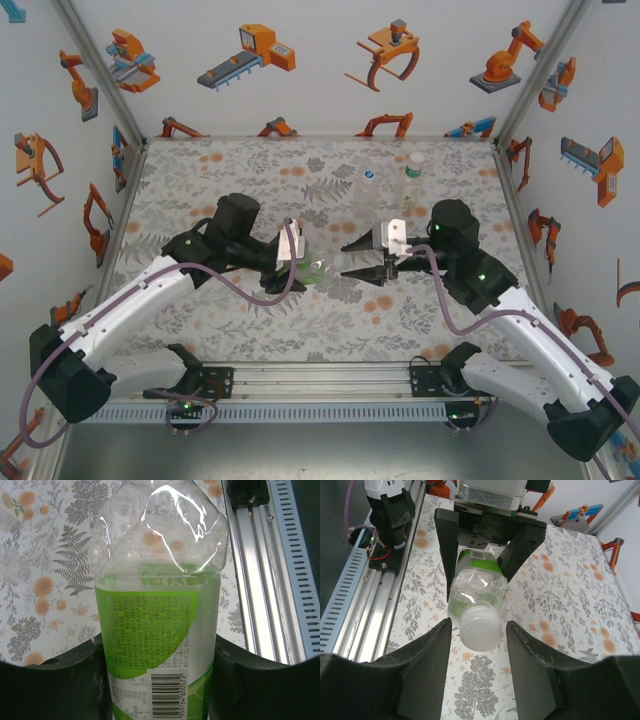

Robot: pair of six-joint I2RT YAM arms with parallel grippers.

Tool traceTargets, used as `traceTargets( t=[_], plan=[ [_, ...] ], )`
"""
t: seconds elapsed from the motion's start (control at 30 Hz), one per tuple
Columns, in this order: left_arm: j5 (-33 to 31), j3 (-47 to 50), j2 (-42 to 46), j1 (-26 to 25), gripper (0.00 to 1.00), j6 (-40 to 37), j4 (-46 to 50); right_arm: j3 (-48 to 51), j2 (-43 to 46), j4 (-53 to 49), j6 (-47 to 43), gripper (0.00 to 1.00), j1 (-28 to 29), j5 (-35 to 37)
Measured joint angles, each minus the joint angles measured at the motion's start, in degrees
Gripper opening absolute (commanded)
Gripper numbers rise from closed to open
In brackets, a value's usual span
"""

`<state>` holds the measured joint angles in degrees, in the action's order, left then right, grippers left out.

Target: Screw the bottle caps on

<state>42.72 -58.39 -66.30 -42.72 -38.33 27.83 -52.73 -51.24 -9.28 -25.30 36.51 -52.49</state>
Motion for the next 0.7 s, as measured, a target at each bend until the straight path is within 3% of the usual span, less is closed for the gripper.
traceTargets(
  t=[0.57,0.7],
  plan=[
    [0.0,0.0,0.0,0.0,0.0,0.0,0.02,0.87,-0.5,1.27,0.42,0.45,0.0,1.31],
    [-0.04,0.0,0.0,0.0,0.0,0.02,0.0,0.9,-0.5,1.22,0.48,0.4,0.02,1.51]
  ],
)
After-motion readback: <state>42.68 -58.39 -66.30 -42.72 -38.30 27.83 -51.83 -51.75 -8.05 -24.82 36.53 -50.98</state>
